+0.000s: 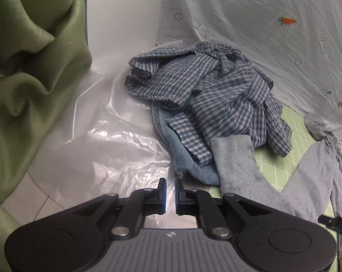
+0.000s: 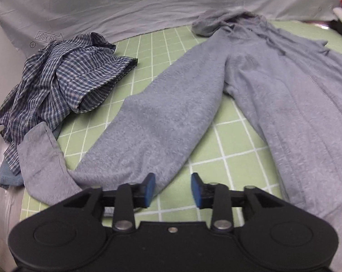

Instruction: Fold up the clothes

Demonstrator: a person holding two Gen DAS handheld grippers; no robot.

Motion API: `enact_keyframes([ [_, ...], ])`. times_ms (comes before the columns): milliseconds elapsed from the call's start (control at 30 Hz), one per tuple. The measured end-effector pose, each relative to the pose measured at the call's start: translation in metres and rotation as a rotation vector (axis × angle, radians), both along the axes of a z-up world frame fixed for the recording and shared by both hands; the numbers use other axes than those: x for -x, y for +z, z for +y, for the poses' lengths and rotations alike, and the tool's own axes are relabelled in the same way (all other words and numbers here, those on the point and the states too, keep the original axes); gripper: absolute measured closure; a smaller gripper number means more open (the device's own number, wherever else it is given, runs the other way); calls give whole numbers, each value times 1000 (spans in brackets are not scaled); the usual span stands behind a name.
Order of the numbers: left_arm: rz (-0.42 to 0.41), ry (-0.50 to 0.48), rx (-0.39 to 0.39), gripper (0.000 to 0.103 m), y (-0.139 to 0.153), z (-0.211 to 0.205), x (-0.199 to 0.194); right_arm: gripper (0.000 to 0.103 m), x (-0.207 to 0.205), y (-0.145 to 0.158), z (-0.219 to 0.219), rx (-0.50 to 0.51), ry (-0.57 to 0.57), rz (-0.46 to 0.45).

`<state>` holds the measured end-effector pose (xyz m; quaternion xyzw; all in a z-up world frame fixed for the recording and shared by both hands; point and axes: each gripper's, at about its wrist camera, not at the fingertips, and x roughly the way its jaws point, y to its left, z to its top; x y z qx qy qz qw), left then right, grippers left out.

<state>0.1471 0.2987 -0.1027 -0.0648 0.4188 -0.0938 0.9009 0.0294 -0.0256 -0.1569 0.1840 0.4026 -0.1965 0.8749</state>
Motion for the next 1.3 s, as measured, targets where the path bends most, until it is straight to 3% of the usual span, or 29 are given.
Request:
enact_keyframes([
  [67,26,6,-2,73,-3,-4,-2,58,-9,8,9,27,40,-26],
  [200,73,31,-36,34,-8,-11,-3,50,-40,19,28,-1,154,-92],
  [267,91,33,-51,29,-11,-14,-3,47,-59,19,39,-56,218,-123],
  [433,126,35,-85,25,-14,-16,-3,47,-104,4,73,-135,336,-112],
  [633,145,38,-99,23,-17,-12,-4,50,-128,-7,103,-94,372,-57],
  [700,150,46,-104,22,-18,-9,-5,59,-127,-9,108,-82,386,-49],
  [733,151,50,-103,22,-18,-8,-6,67,-127,-9,110,-77,394,-45],
  [767,152,53,-102,22,-18,-7,-6,84,-126,-10,112,-72,401,-42],
  [800,153,55,-101,22,-18,-6,-7,92,-125,-10,113,-62,401,-39],
  [833,154,58,-100,22,-18,-5,-8,94,-123,-9,113,-51,399,-37],
  [1033,158,59,-91,22,-19,-6,-8,96,-96,17,117,-71,367,-139],
  [1133,164,53,-80,22,-20,-9,-7,96,-79,29,132,-85,413,-179],
  [1300,165,48,-70,22,-20,-13,-7,96,-64,17,158,-111,513,-129],
])
